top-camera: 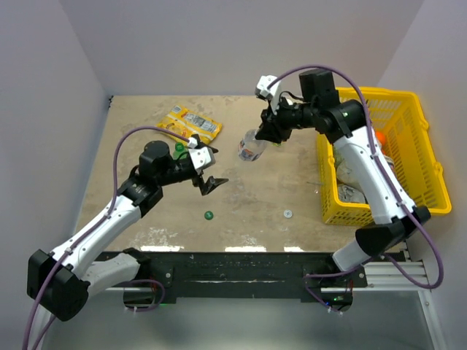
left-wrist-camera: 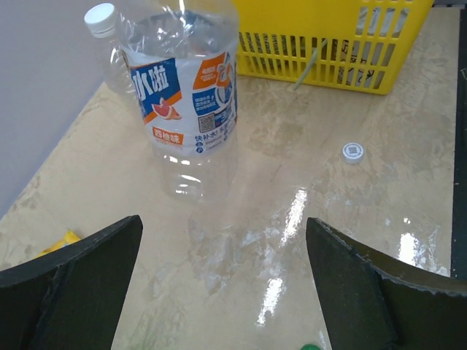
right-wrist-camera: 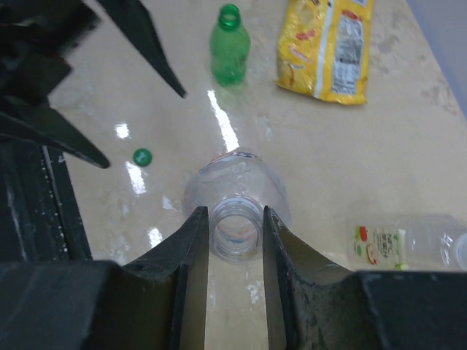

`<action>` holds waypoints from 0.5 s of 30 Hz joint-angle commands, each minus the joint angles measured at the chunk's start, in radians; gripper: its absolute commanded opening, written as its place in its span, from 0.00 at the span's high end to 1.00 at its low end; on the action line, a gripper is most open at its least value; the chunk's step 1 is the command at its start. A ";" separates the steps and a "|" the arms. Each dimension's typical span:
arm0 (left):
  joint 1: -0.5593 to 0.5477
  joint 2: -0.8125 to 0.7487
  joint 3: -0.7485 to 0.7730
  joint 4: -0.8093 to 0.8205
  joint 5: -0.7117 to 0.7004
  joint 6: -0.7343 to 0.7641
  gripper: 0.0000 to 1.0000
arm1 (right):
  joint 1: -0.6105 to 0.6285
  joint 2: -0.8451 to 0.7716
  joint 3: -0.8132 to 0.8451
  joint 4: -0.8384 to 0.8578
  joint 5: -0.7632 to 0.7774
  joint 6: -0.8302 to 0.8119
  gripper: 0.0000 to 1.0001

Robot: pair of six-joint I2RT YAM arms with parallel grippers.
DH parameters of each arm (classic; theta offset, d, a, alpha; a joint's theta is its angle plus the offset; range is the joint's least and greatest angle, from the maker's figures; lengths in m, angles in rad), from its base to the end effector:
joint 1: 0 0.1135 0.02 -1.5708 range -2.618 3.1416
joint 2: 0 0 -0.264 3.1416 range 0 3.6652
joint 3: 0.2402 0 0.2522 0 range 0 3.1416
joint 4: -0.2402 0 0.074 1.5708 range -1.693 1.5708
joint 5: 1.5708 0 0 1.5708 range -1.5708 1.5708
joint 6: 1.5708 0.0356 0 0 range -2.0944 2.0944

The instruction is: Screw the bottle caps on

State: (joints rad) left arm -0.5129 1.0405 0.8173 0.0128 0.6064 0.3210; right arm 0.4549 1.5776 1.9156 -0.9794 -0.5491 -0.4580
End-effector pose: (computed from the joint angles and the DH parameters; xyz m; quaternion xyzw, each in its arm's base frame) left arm 0.1988 -0.1353 0.3240 0.4722 0.6024 -0.2886 0.5753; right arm 0.2763 0.1558 0.4529 -0.4883 0.7188 0.2417 0.4317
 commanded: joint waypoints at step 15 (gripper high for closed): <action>-0.016 0.087 0.051 0.194 0.082 -0.094 0.00 | 0.103 -0.077 -0.024 0.065 -0.264 -0.068 1.00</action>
State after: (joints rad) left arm -0.5217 1.1080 0.8253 0.1600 0.6529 0.2443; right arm 0.5461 1.5192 1.8748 -0.9737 -0.7528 -0.5426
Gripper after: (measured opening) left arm 0.994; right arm 0.310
